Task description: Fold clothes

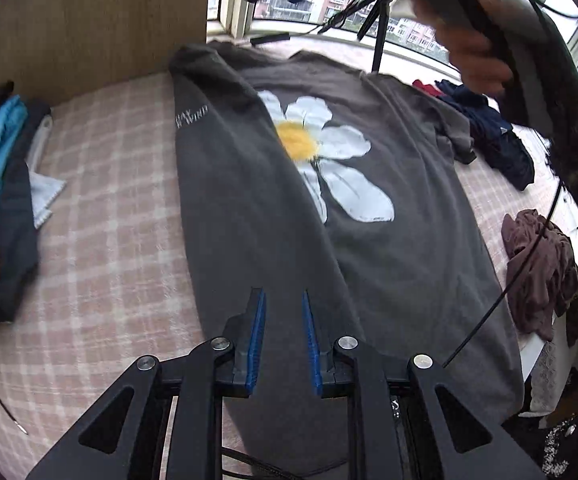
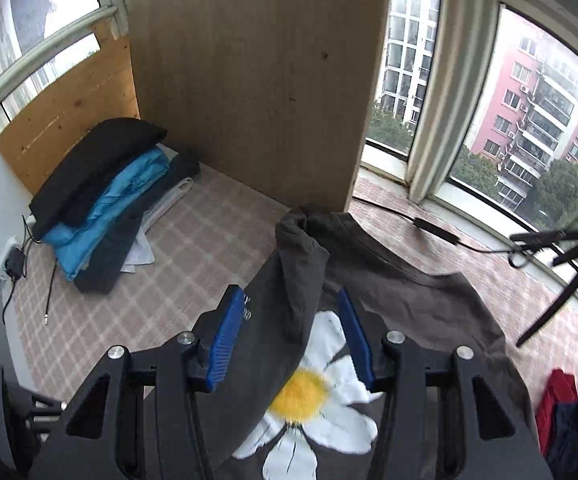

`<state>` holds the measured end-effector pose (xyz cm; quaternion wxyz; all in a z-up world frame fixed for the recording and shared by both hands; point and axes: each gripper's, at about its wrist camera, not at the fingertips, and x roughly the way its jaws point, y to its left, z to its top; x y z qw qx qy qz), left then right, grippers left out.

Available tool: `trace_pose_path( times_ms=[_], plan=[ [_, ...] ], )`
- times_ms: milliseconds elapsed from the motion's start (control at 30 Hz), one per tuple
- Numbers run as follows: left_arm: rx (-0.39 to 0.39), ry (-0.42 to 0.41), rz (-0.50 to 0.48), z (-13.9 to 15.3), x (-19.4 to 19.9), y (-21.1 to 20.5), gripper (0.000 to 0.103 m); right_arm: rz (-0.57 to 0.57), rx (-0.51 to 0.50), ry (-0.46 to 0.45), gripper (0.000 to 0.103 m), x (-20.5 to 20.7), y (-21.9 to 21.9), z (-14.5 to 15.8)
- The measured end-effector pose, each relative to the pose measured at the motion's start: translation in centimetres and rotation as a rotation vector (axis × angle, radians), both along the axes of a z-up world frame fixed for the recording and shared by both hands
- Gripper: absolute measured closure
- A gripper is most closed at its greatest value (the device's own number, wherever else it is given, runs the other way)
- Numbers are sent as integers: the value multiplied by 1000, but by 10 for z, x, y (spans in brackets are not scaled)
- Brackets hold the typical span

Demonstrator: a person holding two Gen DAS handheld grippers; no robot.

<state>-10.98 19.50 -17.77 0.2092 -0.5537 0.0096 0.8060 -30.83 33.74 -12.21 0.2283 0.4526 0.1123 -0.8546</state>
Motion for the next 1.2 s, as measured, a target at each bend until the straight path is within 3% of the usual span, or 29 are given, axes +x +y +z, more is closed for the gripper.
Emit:
trace_pose_path(
  times_ms=[133, 233, 300, 333, 400, 567, 700, 833, 933, 1200],
  plan=[
    [1, -72, 26, -33, -2, 3, 86, 61, 154, 1, 55, -46, -50, -50],
    [16, -100, 40, -48, -4, 3, 85, 71, 214, -16, 56, -65, -58, -73],
    [25, -98, 39, -49, -4, 2, 85, 37, 198, -49, 94, -79, -49, -80],
    [27, -92, 36, -49, -4, 2, 85, -15, 168, -67, 96, -87, -36, -80],
    [26, -76, 26, -48, -1, 2, 85, -119, 109, -103, 96, -104, -11, -80],
    [14, -56, 10, -47, 3, 4, 85, -155, 157, -124, 68, -101, 10, -76],
    [-33, -58, -3, -40, 2, 5, 85, -145, 38, -84, 68, -68, 41, -27],
    [-35, -10, 0, -17, 11, -4, 85, -166, -112, -60, 66, -12, 111, 39],
    [-17, 36, 3, 5, 27, -12, 84, -232, -125, -16, 65, 41, 173, 78],
    [43, 128, -72, 51, 111, 0, 78, -490, -161, 15, 64, 201, 322, 132]
  ],
)
